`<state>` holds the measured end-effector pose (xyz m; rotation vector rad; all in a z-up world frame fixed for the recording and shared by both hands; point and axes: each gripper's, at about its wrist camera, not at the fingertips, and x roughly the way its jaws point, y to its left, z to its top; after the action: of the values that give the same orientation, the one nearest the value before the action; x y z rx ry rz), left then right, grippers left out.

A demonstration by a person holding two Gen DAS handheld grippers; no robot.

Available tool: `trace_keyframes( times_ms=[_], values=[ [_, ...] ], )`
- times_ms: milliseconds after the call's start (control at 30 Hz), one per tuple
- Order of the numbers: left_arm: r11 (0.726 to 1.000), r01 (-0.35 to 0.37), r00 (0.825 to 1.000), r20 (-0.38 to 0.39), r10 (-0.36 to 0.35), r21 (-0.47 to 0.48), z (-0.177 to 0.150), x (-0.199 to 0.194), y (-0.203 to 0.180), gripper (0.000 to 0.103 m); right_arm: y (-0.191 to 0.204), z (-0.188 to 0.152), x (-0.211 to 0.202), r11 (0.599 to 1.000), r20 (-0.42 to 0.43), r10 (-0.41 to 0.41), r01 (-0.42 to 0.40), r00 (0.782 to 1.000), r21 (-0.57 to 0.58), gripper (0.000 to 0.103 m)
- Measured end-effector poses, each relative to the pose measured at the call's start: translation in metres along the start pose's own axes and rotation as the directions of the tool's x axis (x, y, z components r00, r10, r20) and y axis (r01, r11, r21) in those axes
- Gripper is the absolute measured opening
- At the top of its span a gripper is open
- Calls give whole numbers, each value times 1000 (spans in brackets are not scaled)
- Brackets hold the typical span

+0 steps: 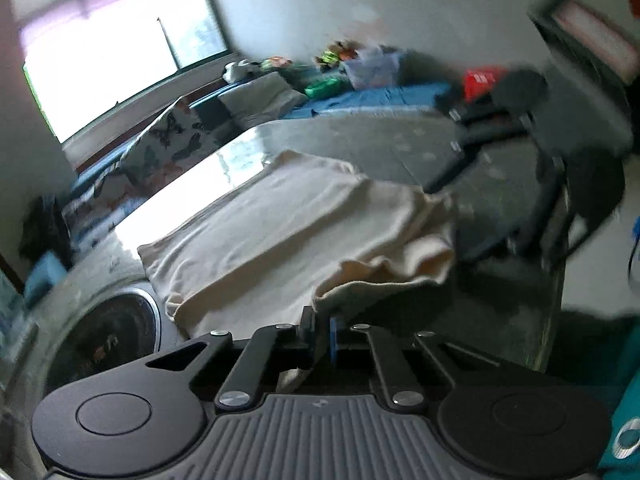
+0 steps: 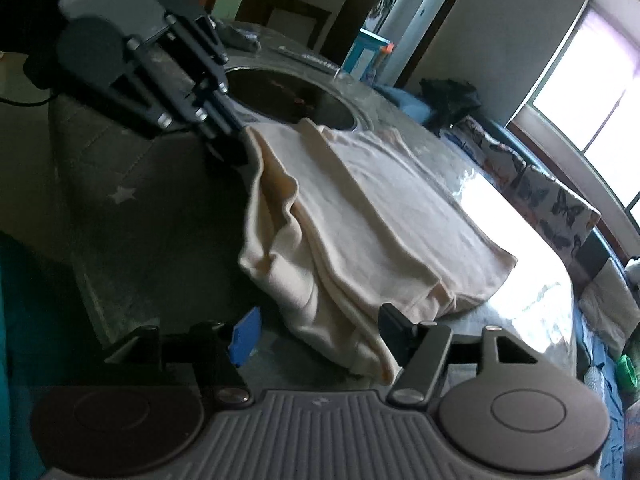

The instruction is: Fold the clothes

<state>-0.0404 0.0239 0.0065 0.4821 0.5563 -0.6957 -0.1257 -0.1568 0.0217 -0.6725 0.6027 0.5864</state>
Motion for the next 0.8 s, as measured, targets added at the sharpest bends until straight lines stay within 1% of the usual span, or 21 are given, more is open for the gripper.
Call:
trace_keyframes(
  times_ms=[100,200,233,267,300,333,367,467,600,633,767,800],
  values=[
    [995,19,1000,4,-19,-101,11,4,21,7,-2,1,7,1000,31,-1,1,1000,-2,63],
    [984,51,999,8,-50,-172,15,8,33,7,-9,5,15,999,46,6,-7,999,32,52],
    [983,54,999,4,-54,-173,15,9,34,7,-12,7,18,999,48,11,-14,999,47,42],
    [984,55,998,-1,-56,-172,14,9,34,7,-15,9,22,997,37,20,-23,999,72,25],
    [985,56,998,-4,-57,-163,11,8,32,7,-21,10,26,994,22,33,-35,999,108,19],
    [987,56,998,-7,-58,-153,9,6,30,11,-27,11,27,988,23,50,-53,998,142,16],
    [988,53,998,-12,-55,-143,6,5,29,12,-33,13,27,982,25,67,-71,997,176,13],
    [993,34,999,-18,-37,-114,-4,-2,22,15,-49,16,27,960,34,101,-107,994,258,12],
    [999,-10,1000,-29,9,-49,-14,-4,10,38,-63,19,24,942,52,117,-128,992,311,12],
    [999,-19,999,-31,18,-33,-16,-3,7,41,-66,20,23,940,55,118,-130,991,317,12],
    [997,-63,997,-31,64,34,-21,3,-4,43,-70,24,18,929,63,121,-135,991,345,11],
    [997,-64,997,-34,65,39,-21,4,-6,48,-70,25,17,928,64,119,-133,991,347,11]
  ],
)
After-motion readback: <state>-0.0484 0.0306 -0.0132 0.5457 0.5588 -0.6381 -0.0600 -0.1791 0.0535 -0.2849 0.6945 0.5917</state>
